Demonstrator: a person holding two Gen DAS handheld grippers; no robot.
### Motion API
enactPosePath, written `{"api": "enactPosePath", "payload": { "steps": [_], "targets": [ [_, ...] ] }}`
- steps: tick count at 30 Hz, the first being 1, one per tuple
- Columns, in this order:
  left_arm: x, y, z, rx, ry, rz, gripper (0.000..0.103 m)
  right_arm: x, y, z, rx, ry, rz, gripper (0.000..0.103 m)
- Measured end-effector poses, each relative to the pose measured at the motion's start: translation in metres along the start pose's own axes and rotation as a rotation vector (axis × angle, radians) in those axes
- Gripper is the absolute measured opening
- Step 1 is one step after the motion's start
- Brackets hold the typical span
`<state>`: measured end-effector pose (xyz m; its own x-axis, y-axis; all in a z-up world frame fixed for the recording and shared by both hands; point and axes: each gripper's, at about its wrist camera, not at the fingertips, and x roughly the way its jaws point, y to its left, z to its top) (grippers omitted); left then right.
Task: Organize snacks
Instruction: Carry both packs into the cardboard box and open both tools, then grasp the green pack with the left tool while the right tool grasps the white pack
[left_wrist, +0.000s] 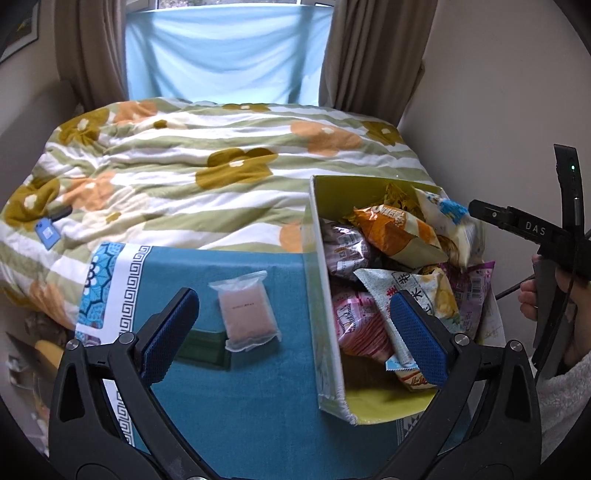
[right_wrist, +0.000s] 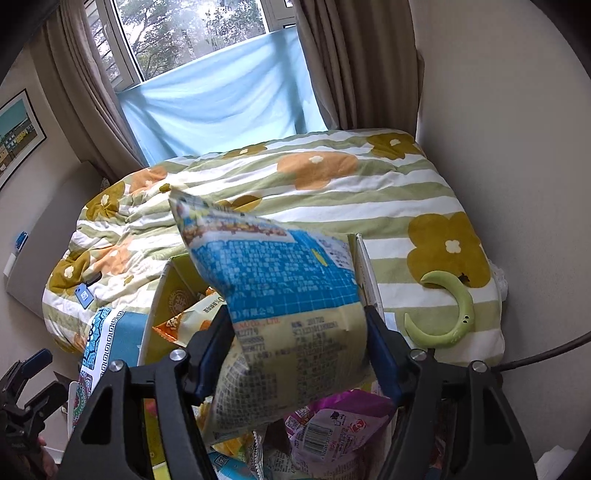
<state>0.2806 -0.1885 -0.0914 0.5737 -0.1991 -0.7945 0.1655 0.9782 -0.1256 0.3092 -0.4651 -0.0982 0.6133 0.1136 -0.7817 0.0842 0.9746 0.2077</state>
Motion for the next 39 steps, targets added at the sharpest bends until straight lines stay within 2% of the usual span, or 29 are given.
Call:
{"api": "enactPosePath", "payload": {
  "steps": [1,2,7,10,15,21,30,35,39],
  "targets": [
    [-0.001,0.004,-0.003,-0.006,0.002,0.007,0.102,0.001,-0.001,-0.001,0.006,-0.002,0.004,0.096],
    [-0.002,0.007,-0.006,-0.013,0.005,0.015,0.102,0.001,-0.001,-0.004,0.005,-0.005,-0.002,0.103],
    [-0.006,0.02,-0.017,-0.033,0.019,0.026,0.102,-0.006,0.004,-0.021,-0.058,-0.031,-0.039,0.103],
    [-0.013,0.022,-0.022,-0.027,0.009,0.034,0.102,-0.013,0.008,-0.028,-0.086,-0.036,-0.03,0.103],
    [-0.034,0.021,-0.026,0.004,-0.033,0.052,0.102,-0.032,0.019,-0.032,-0.099,-0.058,-0.014,0.103],
    [-0.062,0.032,-0.029,0.026,-0.084,0.036,0.102,-0.066,0.04,-0.037,-0.135,-0.112,-0.015,0.103],
    [-0.093,0.087,-0.037,0.071,-0.101,0.016,0.102,-0.114,0.1,-0.056,-0.16,-0.211,-0.009,0.103],
    [-0.099,0.127,-0.043,0.103,-0.078,0.005,0.102,-0.115,0.143,-0.067,-0.143,-0.212,0.009,0.103],
    [-0.096,0.158,-0.044,0.134,-0.056,-0.033,0.102,-0.104,0.18,-0.077,-0.129,-0.195,0.022,0.103]
  ]
}}
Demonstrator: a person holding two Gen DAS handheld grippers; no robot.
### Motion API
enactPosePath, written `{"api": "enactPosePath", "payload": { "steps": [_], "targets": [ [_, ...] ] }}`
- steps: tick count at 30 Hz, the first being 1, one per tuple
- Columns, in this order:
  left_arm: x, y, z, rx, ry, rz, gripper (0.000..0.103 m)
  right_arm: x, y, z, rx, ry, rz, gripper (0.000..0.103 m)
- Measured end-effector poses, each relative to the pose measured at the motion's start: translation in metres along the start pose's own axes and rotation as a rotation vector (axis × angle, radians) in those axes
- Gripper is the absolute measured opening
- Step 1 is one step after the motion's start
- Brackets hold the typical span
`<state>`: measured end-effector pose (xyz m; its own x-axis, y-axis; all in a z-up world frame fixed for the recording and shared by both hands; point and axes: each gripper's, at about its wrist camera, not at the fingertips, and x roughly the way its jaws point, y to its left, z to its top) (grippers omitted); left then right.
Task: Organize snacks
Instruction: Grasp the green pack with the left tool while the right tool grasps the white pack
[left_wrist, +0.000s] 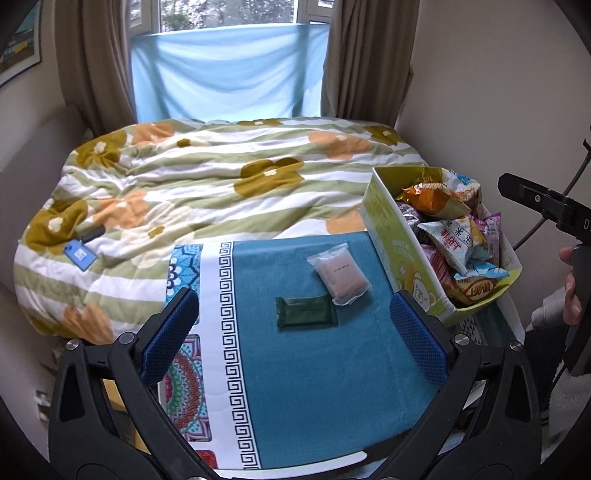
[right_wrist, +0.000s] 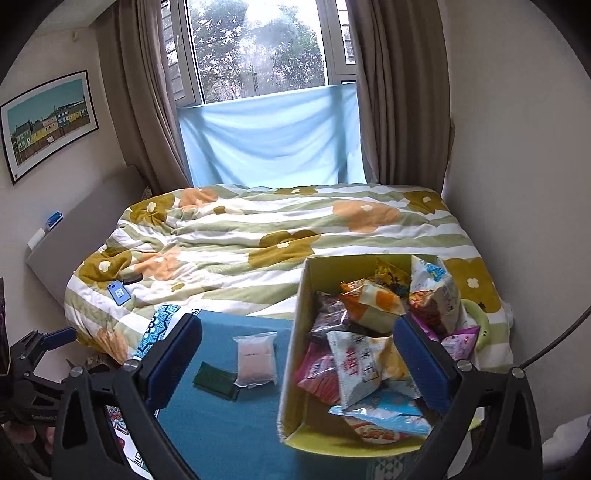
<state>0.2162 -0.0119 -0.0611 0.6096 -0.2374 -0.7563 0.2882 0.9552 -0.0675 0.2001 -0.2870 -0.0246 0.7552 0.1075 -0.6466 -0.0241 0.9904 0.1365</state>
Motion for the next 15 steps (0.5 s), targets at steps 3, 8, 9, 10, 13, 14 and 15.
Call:
{"api": "enactPosePath", "payload": {
  "steps": [3,8,9,10,13,14,15],
  "targets": [
    [0.006,0.017,-0.004,0.044,0.012,-0.03,0.102,0.008,0.025,-0.006,0.003,0.016,0.002,0.103],
    [0.027,0.038,-0.011,0.14,0.037,-0.095,0.102,0.024,0.06,-0.016,-0.005,0.041,-0.027,0.103],
    [0.034,0.038,-0.013,0.163,0.044,-0.106,0.102,0.029,0.065,-0.019,-0.007,0.048,-0.035,0.103],
    [0.041,0.04,-0.015,0.19,0.055,-0.12,0.102,0.033,0.07,-0.022,-0.009,0.052,-0.044,0.103],
    [0.063,0.044,-0.022,0.279,0.088,-0.166,0.102,0.05,0.085,-0.033,-0.013,0.076,-0.065,0.103],
    [0.07,0.044,-0.025,0.306,0.094,-0.193,0.102,0.057,0.089,-0.036,-0.02,0.086,-0.069,0.103],
    [0.078,0.045,-0.026,0.329,0.103,-0.227,0.102,0.063,0.093,-0.041,-0.031,0.096,-0.074,0.103]
  ]
}}
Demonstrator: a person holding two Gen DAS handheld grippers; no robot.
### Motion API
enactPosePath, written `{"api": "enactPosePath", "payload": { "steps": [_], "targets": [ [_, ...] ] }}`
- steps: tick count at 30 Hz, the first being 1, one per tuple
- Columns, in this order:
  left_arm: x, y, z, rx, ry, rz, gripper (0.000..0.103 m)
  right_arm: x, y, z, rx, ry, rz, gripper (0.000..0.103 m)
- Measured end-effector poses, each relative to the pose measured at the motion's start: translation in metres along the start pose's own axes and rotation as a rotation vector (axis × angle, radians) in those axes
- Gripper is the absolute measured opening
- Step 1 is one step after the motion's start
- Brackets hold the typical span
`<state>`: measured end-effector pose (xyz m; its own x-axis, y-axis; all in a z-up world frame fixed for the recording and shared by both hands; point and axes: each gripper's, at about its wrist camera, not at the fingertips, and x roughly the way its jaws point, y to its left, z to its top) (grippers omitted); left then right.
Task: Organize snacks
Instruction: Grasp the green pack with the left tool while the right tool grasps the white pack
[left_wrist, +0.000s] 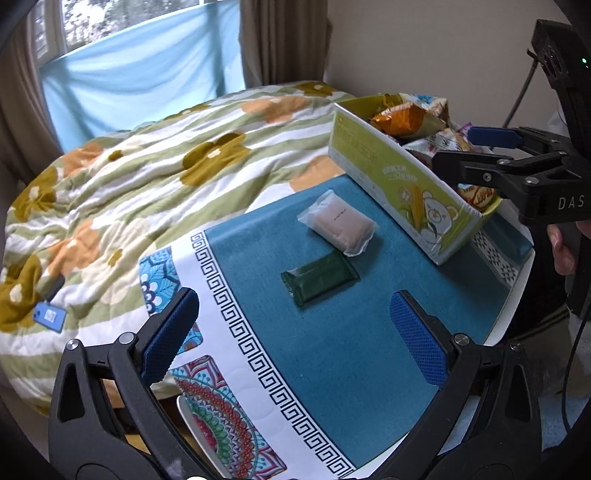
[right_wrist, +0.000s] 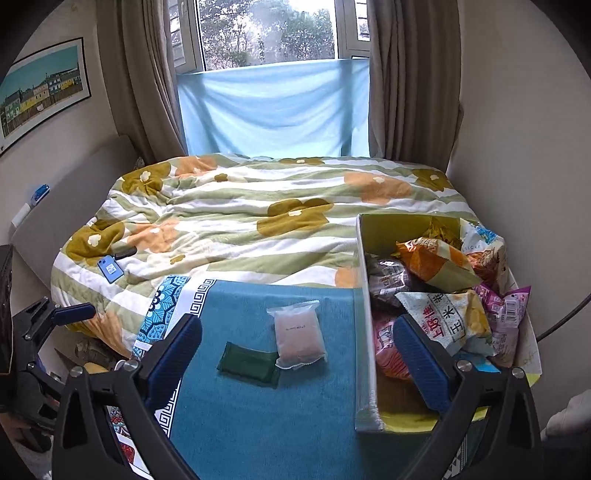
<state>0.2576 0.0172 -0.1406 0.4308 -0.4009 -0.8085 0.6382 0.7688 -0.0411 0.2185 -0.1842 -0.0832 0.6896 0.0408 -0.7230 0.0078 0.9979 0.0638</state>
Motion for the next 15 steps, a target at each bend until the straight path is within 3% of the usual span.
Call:
{"api": "enactPosePath", "payload": {
  "steps": [7,9,15],
  "targets": [
    [0.067,0.0,-0.004,0.184,0.057,-0.083,0.102,0.067,0.025,-0.026,-0.134,0.136,0.006,0.102],
    [0.088,-0.002,-0.005,0.223,0.076,-0.102,0.102,0.09,0.027,-0.032,-0.161,0.177,0.01,0.098],
    [0.149,-0.01,-0.012,0.348,0.152,-0.087,0.102,0.146,0.024,-0.043,-0.202,0.239,0.014,0.091]
  ]
}}
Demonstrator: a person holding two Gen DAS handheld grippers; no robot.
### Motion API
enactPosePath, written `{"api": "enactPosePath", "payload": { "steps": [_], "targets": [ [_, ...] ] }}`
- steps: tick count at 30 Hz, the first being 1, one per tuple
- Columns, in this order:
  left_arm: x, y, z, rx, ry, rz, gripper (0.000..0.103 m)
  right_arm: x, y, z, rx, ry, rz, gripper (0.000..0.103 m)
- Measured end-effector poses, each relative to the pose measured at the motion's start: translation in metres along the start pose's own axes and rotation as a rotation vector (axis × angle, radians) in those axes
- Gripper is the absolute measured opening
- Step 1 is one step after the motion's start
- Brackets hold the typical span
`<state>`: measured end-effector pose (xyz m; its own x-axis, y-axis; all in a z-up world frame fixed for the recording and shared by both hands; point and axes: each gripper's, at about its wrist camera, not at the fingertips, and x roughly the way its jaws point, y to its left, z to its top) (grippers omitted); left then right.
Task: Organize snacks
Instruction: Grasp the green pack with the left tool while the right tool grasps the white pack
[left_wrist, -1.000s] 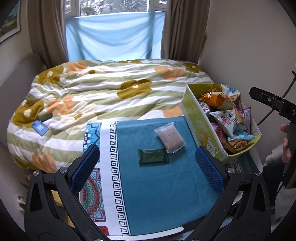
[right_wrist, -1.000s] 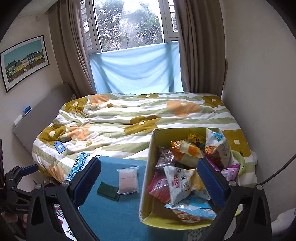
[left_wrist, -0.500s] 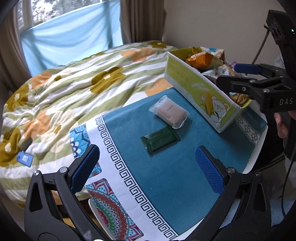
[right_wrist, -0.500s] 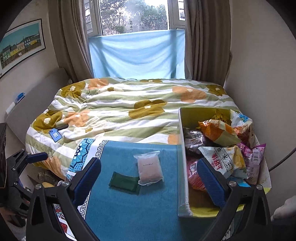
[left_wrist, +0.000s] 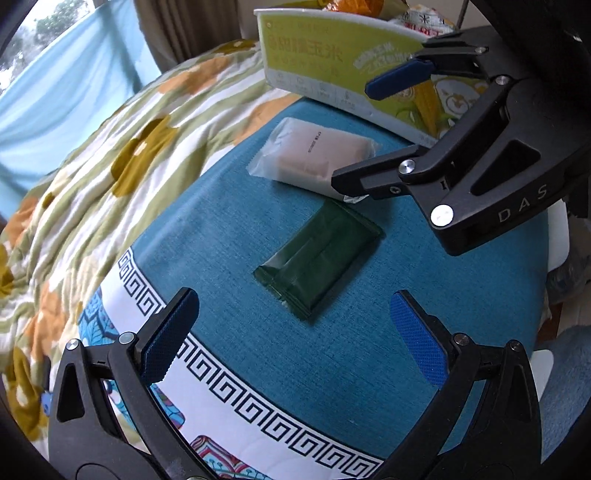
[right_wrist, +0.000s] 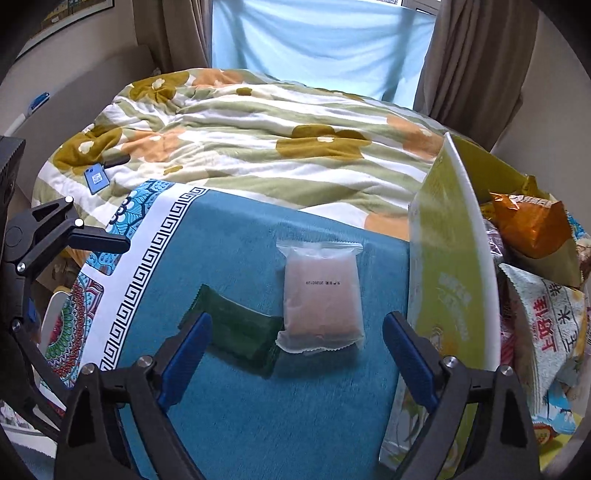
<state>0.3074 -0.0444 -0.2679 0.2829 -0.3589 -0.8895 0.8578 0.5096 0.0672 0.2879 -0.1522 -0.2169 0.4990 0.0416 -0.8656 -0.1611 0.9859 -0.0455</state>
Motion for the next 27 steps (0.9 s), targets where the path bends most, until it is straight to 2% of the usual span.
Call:
{"api": "enactPosePath", "payload": {
  "steps": [5,8,11,14,15,20,24,27],
  "targets": [
    [0.034,-0.005,0.006,0.085,0.029,0.005,0.102,0.034,-0.001,0.005,-0.037,0.039,-0.023,0.088],
    [0.042,-0.011,0.011,0.13,0.022,-0.047,0.102,0.048,-0.001,0.007,-0.061,0.05,-0.03,0.088],
    [0.047,-0.016,0.017,0.171,0.018,-0.051,0.1,0.06,-0.006,0.008,-0.052,0.065,-0.031,0.085],
    [0.053,-0.018,0.024,0.197,0.026,-0.06,0.091,0.069,-0.009,0.009,-0.053,0.083,-0.016,0.084],
    [0.056,-0.018,0.026,0.204,0.032,-0.067,0.085,0.071,-0.009,0.009,-0.064,0.086,-0.018,0.084],
    [0.063,-0.011,0.035,0.188,0.06,-0.146,0.074,0.078,-0.012,0.012,-0.062,0.105,-0.005,0.081],
    [0.062,-0.009,0.039,0.184,0.072,-0.172,0.05,0.081,-0.017,0.012,-0.021,0.115,0.016,0.079],
    [0.062,-0.008,0.04,0.174,0.089,-0.157,0.047,0.082,-0.018,0.012,-0.009,0.126,0.022,0.078]
  ]
}}
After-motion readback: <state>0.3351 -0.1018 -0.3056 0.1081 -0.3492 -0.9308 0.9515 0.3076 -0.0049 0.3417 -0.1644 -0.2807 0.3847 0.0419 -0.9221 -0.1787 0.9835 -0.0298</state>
